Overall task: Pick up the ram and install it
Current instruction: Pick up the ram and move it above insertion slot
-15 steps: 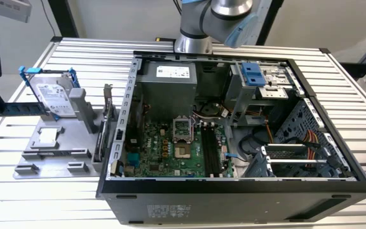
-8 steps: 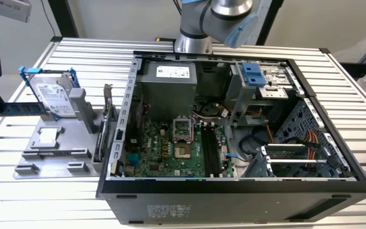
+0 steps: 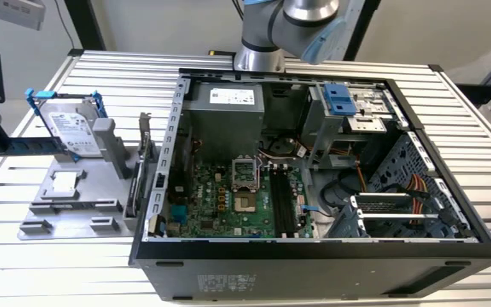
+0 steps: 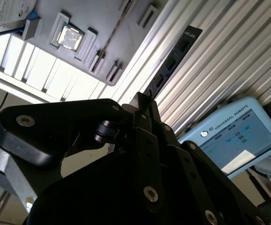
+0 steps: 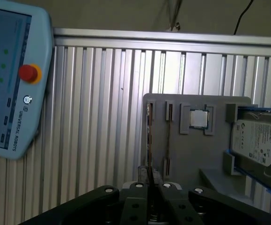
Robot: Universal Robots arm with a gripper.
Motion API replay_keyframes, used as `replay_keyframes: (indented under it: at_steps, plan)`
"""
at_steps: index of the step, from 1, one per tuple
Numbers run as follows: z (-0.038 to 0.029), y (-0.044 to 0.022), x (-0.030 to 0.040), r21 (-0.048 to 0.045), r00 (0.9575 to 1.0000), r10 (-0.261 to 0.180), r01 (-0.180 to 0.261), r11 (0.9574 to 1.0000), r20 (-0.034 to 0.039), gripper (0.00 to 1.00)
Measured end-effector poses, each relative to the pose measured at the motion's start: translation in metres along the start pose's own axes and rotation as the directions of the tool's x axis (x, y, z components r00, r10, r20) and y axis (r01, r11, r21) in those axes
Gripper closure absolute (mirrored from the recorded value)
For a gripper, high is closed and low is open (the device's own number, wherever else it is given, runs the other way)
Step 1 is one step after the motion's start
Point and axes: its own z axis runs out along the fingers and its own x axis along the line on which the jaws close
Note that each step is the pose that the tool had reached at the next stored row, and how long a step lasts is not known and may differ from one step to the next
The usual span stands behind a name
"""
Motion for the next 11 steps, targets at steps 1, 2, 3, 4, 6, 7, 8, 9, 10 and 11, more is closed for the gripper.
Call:
replay_keyframes:
  at_steps: [1, 2, 3, 4, 6, 7, 8, 9, 10, 11]
  plan:
    - [0.0001, -0.0012, 0.0001, 0.0001, 1.0000, 0.000, 0.000, 1.0000, 0.0001, 1.00]
    - [0.0000, -0.0025, 0.0002, 0.0001, 1.0000, 0.000, 0.000, 1.0000, 0.0001, 1.00]
    - [0.0000, -0.0034, 0.0002, 0.0001, 1.0000, 0.000, 0.000, 1.0000, 0.0000, 1.00]
    - [0.0000, -0.0041, 0.0003, 0.0001, 1.0000, 0.000, 0.000, 1.0000, 0.0000, 1.00]
    - [0.0000, -0.0043, 0.0003, 0.0001, 1.0000, 0.000, 0.000, 1.0000, 0.0001, 1.00]
    - [0.0000, -0.0043, 0.0003, 0.0000, 1.0000, 0.000, 0.000, 1.0000, 0.0000, 1.00]
    - [0.0000, -0.0044, 0.0003, 0.0001, 1.0000, 0.000, 0.000, 1.0000, 0.0001, 1.00]
    - [0.0001, -0.0045, 0.0003, 0.0002, 1.0000, 0.000, 0.000, 1.0000, 0.0001, 1.00]
    - [0.0000, -0.0045, 0.0003, 0.0001, 1.0000, 0.000, 0.000, 1.0000, 0.0001, 1.00]
    - [0.0000, -0.0046, 0.0003, 0.0001, 1.0000, 0.000, 0.000, 1.0000, 0.0001, 1.00]
